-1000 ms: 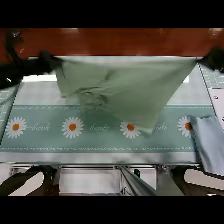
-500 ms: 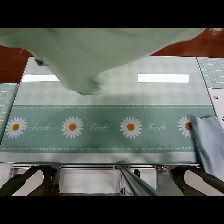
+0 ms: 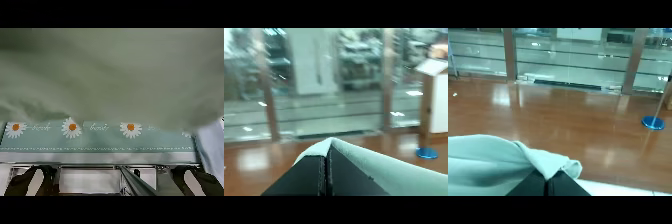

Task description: Fold the shirts.

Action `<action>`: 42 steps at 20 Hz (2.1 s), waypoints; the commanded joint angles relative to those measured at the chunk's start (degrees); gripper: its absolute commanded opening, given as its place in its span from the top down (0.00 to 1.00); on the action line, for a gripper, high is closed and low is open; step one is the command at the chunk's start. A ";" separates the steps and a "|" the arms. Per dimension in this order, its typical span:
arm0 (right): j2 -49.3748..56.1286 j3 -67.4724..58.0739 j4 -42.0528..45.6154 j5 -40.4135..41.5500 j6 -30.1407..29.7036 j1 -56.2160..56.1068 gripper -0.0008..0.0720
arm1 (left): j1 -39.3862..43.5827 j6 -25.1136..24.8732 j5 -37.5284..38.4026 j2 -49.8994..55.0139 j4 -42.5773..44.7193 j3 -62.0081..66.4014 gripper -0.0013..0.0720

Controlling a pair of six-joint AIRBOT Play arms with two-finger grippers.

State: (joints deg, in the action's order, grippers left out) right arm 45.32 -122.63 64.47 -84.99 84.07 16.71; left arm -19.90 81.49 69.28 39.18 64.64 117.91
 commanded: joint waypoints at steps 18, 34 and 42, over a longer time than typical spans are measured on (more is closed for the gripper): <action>36.72 38.40 -7.43 16.44 -8.13 -4.87 0.95 | 14.75 6.49 -14.21 40.63 7.34 -29.81 0.96; 67.43 10.45 -13.16 4.09 -2.80 -5.38 0.95 | 14.08 6.95 -10.80 54.84 1.40 -29.88 0.96; 70.58 14.84 -5.35 -4.92 -1.81 -8.09 0.95 | 12.31 3.17 4.90 60.08 3.89 -32.17 0.96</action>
State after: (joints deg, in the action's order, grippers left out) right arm 114.76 -108.53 56.90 -87.00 81.12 9.34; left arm -6.70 85.84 68.05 97.86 67.55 86.04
